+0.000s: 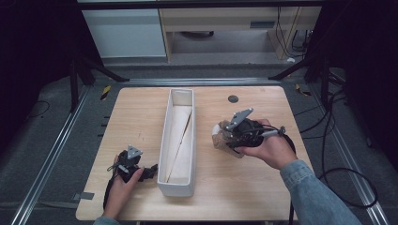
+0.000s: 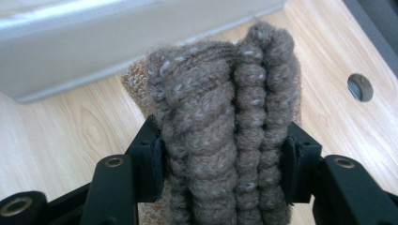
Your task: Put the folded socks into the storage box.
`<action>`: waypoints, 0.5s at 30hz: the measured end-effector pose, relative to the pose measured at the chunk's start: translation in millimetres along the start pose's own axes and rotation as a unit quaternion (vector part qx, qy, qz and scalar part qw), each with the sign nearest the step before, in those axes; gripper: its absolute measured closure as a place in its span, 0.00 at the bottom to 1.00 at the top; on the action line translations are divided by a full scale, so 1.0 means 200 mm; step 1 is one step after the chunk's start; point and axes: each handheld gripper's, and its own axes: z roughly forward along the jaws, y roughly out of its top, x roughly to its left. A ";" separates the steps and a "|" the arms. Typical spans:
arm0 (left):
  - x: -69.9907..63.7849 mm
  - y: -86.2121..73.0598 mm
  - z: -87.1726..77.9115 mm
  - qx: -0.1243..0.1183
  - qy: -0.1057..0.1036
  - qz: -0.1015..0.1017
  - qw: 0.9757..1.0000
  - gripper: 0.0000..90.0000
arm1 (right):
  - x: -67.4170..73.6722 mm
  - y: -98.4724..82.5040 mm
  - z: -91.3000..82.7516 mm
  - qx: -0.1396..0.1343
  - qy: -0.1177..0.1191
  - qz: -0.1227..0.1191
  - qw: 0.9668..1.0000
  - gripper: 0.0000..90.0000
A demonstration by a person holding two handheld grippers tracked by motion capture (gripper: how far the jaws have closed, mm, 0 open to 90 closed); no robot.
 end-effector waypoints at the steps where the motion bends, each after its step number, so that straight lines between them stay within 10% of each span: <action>1: 0.00 0.00 0.00 0.000 0.000 0.000 1.000 0.00 | 0.01 0.02 -0.01 -0.003 0.000 0.000 1.000 0.50; 15: 0.00 0.00 0.00 0.000 0.000 0.001 1.000 0.00 | 0.11 0.19 -0.15 -0.024 0.011 -0.010 1.000 0.50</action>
